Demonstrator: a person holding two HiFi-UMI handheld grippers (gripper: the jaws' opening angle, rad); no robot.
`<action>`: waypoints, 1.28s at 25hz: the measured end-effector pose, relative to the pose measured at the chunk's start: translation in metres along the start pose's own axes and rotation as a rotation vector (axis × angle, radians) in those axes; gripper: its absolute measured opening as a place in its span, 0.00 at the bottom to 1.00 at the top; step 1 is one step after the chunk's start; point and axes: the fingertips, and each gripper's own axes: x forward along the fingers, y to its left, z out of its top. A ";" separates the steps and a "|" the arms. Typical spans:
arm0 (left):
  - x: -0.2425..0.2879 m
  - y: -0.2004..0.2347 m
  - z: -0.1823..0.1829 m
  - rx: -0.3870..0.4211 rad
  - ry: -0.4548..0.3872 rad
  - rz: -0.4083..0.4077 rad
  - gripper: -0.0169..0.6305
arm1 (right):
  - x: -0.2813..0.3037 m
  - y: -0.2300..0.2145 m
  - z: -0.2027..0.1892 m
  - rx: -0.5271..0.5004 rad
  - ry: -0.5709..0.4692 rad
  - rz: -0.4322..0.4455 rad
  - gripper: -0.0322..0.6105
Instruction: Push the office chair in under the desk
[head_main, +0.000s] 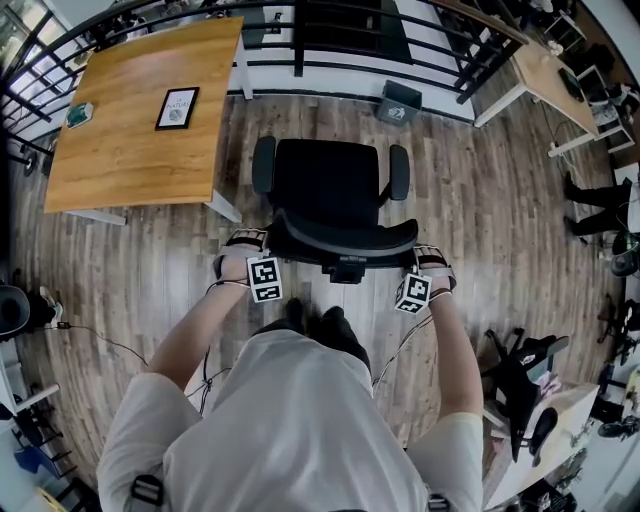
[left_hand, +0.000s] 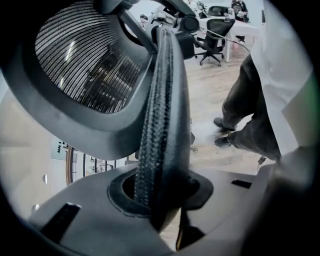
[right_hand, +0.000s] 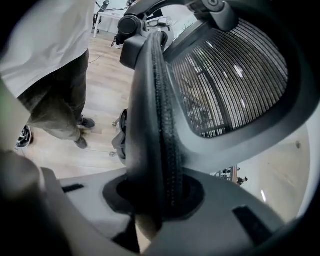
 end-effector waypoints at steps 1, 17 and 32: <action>0.002 0.005 0.000 -0.008 0.005 0.001 0.17 | 0.005 -0.007 -0.001 -0.007 -0.006 -0.001 0.16; 0.048 0.081 -0.001 -0.195 0.118 0.039 0.17 | 0.098 -0.132 -0.010 -0.176 -0.133 0.001 0.16; 0.081 0.147 -0.010 -0.419 0.233 0.087 0.18 | 0.185 -0.258 0.010 -0.371 -0.269 -0.009 0.16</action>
